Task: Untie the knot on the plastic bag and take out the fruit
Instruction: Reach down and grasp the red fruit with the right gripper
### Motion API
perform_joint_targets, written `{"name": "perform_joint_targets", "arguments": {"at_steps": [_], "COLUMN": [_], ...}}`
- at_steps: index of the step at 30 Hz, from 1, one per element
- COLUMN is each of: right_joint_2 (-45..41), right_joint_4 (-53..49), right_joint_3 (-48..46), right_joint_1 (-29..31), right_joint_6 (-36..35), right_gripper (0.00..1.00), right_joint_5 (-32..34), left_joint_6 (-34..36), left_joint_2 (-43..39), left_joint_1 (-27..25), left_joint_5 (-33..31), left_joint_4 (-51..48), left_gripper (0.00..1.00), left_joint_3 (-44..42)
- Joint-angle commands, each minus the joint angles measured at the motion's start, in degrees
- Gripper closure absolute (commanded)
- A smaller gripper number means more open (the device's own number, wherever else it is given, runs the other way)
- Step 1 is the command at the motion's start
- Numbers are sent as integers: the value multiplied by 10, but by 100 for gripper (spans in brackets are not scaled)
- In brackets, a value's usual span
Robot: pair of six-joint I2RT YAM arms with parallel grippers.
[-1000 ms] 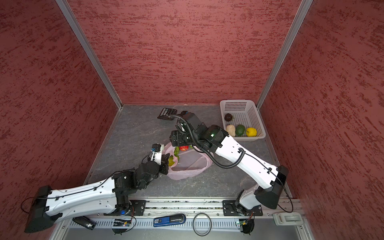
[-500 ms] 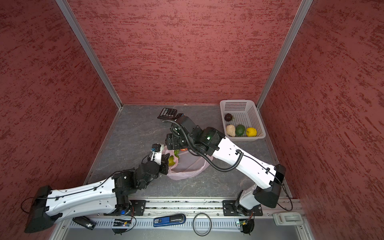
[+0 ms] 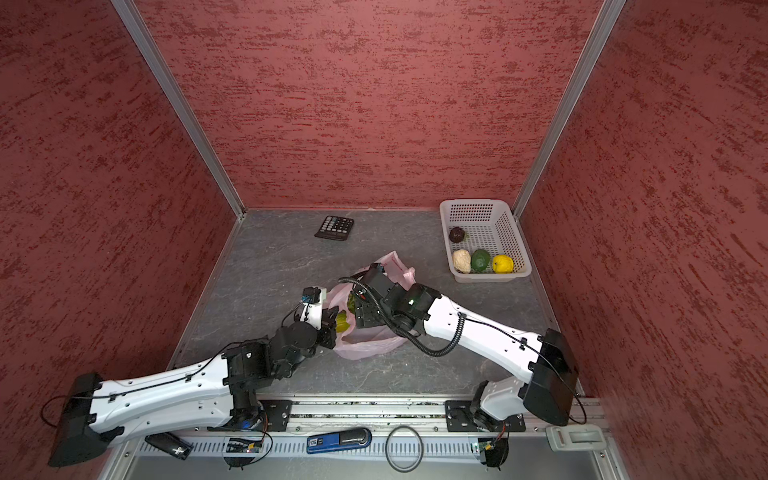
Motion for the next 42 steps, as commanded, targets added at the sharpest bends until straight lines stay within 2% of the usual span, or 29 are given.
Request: {"name": "perform_joint_targets", "arguments": {"at_steps": [1, 11, 19, 32, 42], "right_joint_2": [-6, 61, 87, 146, 194], "right_joint_4": [54, 122, 243, 367, 414], "right_joint_3": [-27, -77, -125, -101, -89], "right_joint_1": [3, 2, -43, -99, -111], "right_joint_6": [-4, 12, 84, 193, 231], "right_gripper": [20, 23, 24, 22, 22], "right_joint_5": [28, 25, 10, 44, 60], "left_joint_6": [4, 11, 6, -3, -3], "left_joint_2": [-5, -3, 0, 12, 13], "left_joint_1": [4, 5, 5, 3, 5], "left_joint_5": [-6, -4, 13, 49, 54], "left_joint_4": [-3, 1, 2, 4, 2], "left_gripper": [100, 100, 100, 100, 100], "left_joint_3": [21, 29, 17, -3, -7]}}
